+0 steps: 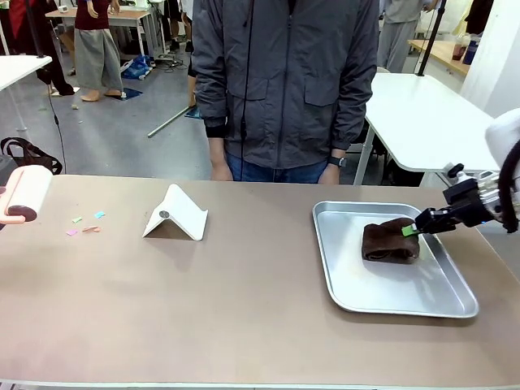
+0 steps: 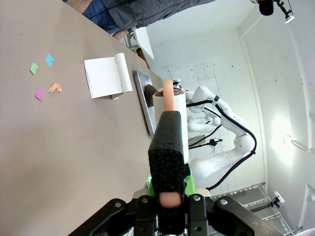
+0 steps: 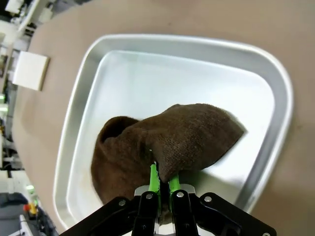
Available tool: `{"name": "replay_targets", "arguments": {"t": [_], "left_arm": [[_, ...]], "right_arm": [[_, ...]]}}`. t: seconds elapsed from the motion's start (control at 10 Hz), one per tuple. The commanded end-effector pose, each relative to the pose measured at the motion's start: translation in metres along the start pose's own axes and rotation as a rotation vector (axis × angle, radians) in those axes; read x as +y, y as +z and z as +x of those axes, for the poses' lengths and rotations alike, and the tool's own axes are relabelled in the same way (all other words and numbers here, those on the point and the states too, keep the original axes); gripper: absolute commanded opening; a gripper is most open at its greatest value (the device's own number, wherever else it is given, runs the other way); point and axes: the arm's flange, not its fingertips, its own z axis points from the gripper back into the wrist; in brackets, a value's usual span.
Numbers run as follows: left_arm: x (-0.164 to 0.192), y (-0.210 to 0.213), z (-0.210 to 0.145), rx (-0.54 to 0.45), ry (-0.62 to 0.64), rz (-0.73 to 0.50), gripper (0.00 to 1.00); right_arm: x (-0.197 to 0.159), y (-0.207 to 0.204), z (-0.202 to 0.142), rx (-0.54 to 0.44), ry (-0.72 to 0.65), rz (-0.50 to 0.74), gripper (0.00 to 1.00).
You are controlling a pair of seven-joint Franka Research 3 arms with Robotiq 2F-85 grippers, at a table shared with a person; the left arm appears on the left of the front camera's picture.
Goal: Clean the surface of the table.
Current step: If a person points to the right, clean the right side of the table with your right hand, and if they point to the left, clean the left side with your left hand.
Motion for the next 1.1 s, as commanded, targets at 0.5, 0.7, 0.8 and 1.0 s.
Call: {"name": "replay_targets", "arguments": {"t": [0.5,0.7,0.8,1.0], "left_arm": [[-0.005,-0.003,-0.002,0.001,-0.007,-0.002,0.0],[-0.005,-0.003,-0.002,0.001,-0.007,-0.002,0.0],[-0.005,-0.003,-0.002,0.001,-0.007,-0.002,0.0],[-0.005,-0.003,-0.002,0.001,-0.007,-0.002,0.0]], "right_arm": [[0.006,0.079,-0.038,-0.318,0.063,0.63,0.08],[0.004,0.09,-0.047,-0.307,0.11,0.853,0.08],[0.009,0.1,-0.053,-0.32,0.054,0.921,0.08],[0.028,0.117,-0.067,-0.281,0.07,0.919,0.08]]}}
